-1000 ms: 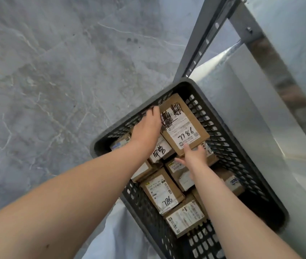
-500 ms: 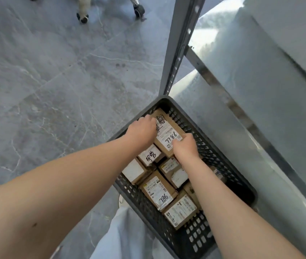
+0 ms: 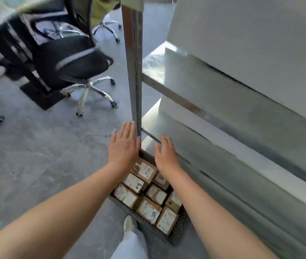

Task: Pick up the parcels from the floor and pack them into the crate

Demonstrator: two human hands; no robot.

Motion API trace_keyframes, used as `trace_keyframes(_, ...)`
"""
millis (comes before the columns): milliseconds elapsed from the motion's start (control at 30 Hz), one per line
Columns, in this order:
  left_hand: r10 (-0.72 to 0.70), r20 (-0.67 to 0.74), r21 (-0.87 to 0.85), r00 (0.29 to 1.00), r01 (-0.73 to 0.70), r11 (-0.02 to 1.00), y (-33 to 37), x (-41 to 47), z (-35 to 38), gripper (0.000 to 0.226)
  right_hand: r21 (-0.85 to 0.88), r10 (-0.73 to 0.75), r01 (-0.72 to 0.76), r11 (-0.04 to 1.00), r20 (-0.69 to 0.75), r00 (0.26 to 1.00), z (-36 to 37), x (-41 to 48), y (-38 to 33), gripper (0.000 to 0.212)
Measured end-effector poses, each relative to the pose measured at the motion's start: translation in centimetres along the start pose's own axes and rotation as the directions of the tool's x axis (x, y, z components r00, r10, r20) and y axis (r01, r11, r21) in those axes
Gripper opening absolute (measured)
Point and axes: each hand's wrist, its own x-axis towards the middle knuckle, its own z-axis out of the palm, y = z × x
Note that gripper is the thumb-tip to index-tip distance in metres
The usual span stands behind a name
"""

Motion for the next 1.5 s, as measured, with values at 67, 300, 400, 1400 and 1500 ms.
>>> trace_keyframes(67,0.105,-0.049,0.074,0.993,-0.101,0.992,1.6,-2.7,-4.4,0.059,0.002,-0.006,0.007,1.0,-0.053,0.999,-3.8,-4.6,-0.3,0.05)
trace_keyframes(300,0.558,-0.182,0.26,0.809,-0.508,0.821,19.4,-12.0,-14.3,0.061,-0.233,-0.204,0.121,0.965,-0.376,0.904,-19.2,-20.5,3.9,0.048)
trace_keyframes(400,0.665,-0.26,0.227,0.7,-0.625,0.747,31.7,-17.2,-17.4,0.06,-0.246,-0.181,0.047,0.968,-0.558,0.81,-27.3,-28.0,7.5,0.048)
trace_keyframes(1400,0.87,-0.105,-0.147,-0.482,-0.858,-0.493,93.4,-57.2,-0.9,0.059,0.611,0.697,-0.698,0.374,-0.681,-0.223,-48.6,-75.8,50.4,0.078)
trace_keyframes(1500,0.87,-0.071,-0.18,-0.487,-0.852,-0.491,96.1,-58.0,1.0,0.059,0.662,0.724,-0.679,0.318,-0.632,-0.277,-48.9,-77.3,52.8,0.056)
